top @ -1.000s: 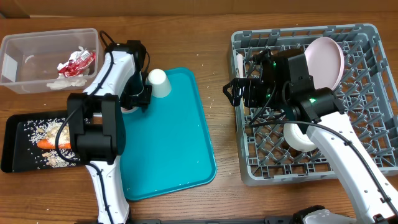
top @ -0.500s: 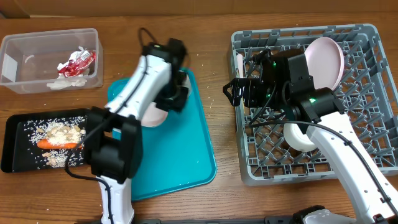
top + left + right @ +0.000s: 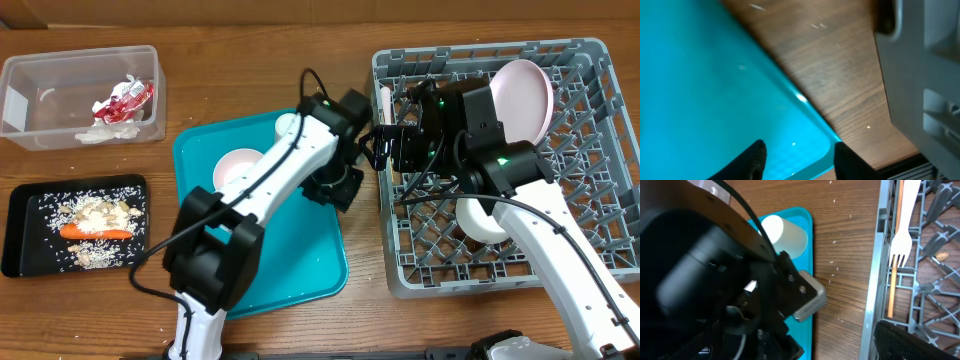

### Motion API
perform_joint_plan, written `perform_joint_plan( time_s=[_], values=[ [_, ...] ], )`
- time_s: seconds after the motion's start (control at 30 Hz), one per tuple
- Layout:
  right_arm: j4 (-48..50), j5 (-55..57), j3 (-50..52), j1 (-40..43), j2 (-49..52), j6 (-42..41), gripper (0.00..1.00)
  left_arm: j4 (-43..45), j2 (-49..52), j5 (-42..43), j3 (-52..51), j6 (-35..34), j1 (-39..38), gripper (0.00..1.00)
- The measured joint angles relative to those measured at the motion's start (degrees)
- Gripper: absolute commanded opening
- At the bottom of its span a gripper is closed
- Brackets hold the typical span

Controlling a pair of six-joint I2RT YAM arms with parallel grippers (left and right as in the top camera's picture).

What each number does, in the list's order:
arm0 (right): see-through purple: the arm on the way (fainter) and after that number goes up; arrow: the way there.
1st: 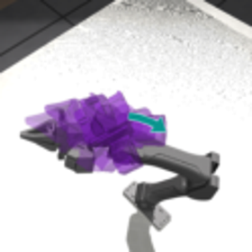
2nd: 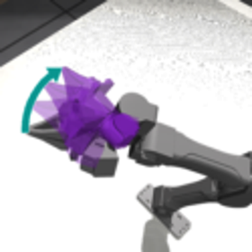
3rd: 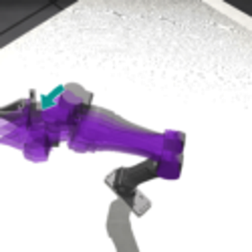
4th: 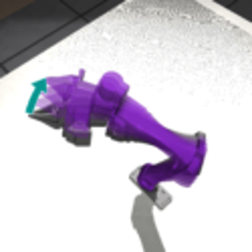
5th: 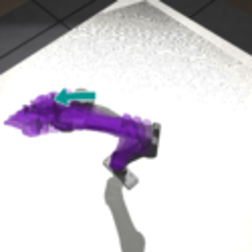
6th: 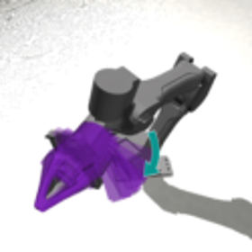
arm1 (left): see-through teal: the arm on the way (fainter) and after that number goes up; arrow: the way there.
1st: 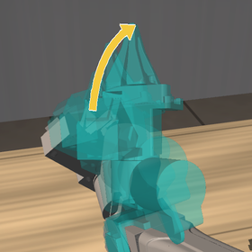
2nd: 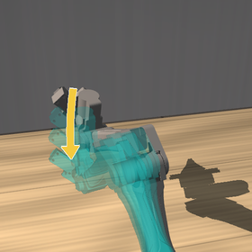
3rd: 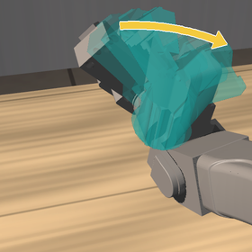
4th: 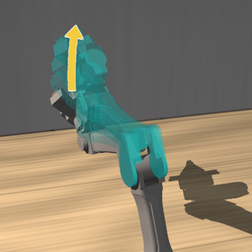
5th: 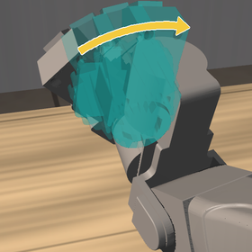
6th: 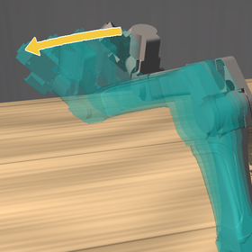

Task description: Sort waste into correct bins and load items into the dishwasher rack

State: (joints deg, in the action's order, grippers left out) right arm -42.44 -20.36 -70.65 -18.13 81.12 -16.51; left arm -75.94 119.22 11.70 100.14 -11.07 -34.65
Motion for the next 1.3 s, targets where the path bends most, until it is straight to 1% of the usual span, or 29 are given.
perform_joint_plan(
  time_s=[0.07, 0.13, 0.33, 0.4, 0.5, 0.53, 0.57, 0.67, 0.8, 0.9, 1.03, 1.17, 1.3],
  values=[
    [-0.04, 0.0, 0.0, 0.0, 0.0, 0.02, 1.0, -0.44, -1.49, -1.2, 0.79, -0.96, 2.01, 0.55],
    [-0.07, 0.02, 0.0, -0.02, 0.0, 0.0, 1.0, -1.73, -3.58, -3.23, 1.2, -1.84, 5.03, 0.55],
    [-0.07, 0.02, 0.0, 0.0, 0.0, 0.0, 1.0, -7.93, -8.22, -10.82, 2.34, -3.65, 17.99, 0.53],
    [-0.04, 0.02, 0.0, -0.02, 0.0, 0.02, 1.0, -9.16, -8.22, -12.04, 2.29, -4.48, 21.35, 0.44],
    [-0.07, 0.02, 0.0, 0.0, 0.0, 0.0, 1.0, -8.46, -8.22, -13.16, 1.7, -5.86, 24.94, 0.15],
    [-0.07, 0.0, 0.0, 0.0, 0.0, 0.0, 1.0, -7.63, -8.22, -13.53, 1.14, -6.56, 25.9, 0.08],
    [-0.02, 0.02, 0.0, 0.0, 0.0, 0.02, 1.0, -6.64, -8.22, -13.6, 0.28, -6.91, 26.67, 0.04],
    [-0.04, 0.02, 0.0, 0.0, 0.0, 0.02, 1.0, -3.8, -8.22, -13.33, -3.56, -7.45, 27.54, 0.04],
    [-0.02, 0.0, 0.0, -0.02, 0.0, 0.02, 1.0, 1.95, -8.22, -11.87, -10.75, -7.48, 26.88, 0.04],
    [-0.02, 0.04, 0.0, 0.0, 0.0, 0.02, 1.0, 8.9, -8.22, -10.08, -16.09, -7.48, 25.75, 0.04],
    [-0.04, 0.04, 0.0, 0.0, 0.0, 0.02, 1.0, 15.74, -8.2, -8.59, -20.57, -7.5, 24.02, 0.04],
    [-0.04, 0.02, 0.0, -0.02, 0.0, 0.02, 1.0, 18.51, -8.2, -5.55, -23.67, -7.48, 22.18, 0.04],
    [-0.04, 0.04, 0.0, -0.02, 0.0, 0.02, 1.0, 18.53, -8.2, -3.48, -25.55, -7.5, 19.91, 0.04]
  ],
)
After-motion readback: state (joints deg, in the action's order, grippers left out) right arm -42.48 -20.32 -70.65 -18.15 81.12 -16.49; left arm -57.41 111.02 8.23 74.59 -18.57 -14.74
